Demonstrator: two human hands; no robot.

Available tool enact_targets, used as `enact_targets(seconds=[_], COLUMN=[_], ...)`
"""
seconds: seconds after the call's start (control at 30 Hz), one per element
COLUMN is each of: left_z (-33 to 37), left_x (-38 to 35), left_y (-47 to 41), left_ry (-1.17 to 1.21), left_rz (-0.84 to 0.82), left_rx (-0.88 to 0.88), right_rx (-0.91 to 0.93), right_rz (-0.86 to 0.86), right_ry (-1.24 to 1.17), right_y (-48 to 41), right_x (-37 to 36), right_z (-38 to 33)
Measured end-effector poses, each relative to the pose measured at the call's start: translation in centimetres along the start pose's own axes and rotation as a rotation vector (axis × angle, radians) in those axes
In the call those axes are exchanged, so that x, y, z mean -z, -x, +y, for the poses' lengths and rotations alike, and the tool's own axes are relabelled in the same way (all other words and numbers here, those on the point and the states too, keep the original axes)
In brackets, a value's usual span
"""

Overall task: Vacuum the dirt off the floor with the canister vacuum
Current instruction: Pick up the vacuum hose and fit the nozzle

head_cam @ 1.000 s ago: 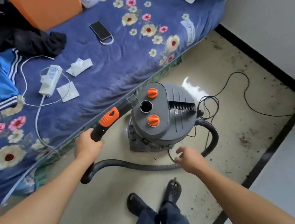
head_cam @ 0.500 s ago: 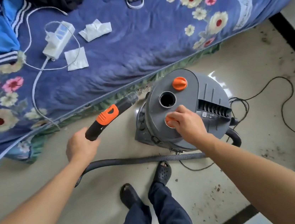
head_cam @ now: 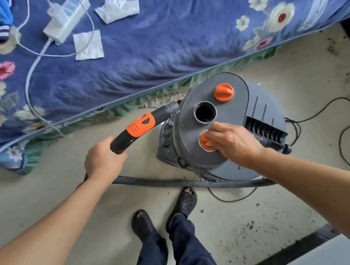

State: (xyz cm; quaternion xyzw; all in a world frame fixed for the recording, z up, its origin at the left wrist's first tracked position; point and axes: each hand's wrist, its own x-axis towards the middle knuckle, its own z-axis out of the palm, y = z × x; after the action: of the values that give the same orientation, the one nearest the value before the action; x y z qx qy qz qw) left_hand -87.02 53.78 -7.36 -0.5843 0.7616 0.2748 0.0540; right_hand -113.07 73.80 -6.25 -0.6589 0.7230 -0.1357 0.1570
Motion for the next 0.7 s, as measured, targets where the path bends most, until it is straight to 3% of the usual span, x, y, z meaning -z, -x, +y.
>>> enact_targets(seconds=[0.2, 0.4, 0.5, 0.7], left_z=[0.9, 0.7, 0.3, -0.7], left_x=[-0.2, 0.3, 0.6, 0.8], left_y=[-0.2, -0.1, 0.0, 0.2], left_ry=[-0.018, 0.01, 0.017, 0.022], left_rz=[-0.001, 0.0, 0.007, 0.005], left_rx=[-0.012, 0.01, 0.023, 0.025], right_rx=[0.007, -0.308, -0.505, -0.628], right_rz=[-0.034, -0.028, -0.18, -0.37], right_ry=[0.115, 0.178, 0.267, 0.31], right_y=[-0.4, -0.9, -1.8, -3.2], right_x=[0.6, 0.1, -0.1, 0.9], right_z=[-0.3, -3.0, -4.0, -5.3])
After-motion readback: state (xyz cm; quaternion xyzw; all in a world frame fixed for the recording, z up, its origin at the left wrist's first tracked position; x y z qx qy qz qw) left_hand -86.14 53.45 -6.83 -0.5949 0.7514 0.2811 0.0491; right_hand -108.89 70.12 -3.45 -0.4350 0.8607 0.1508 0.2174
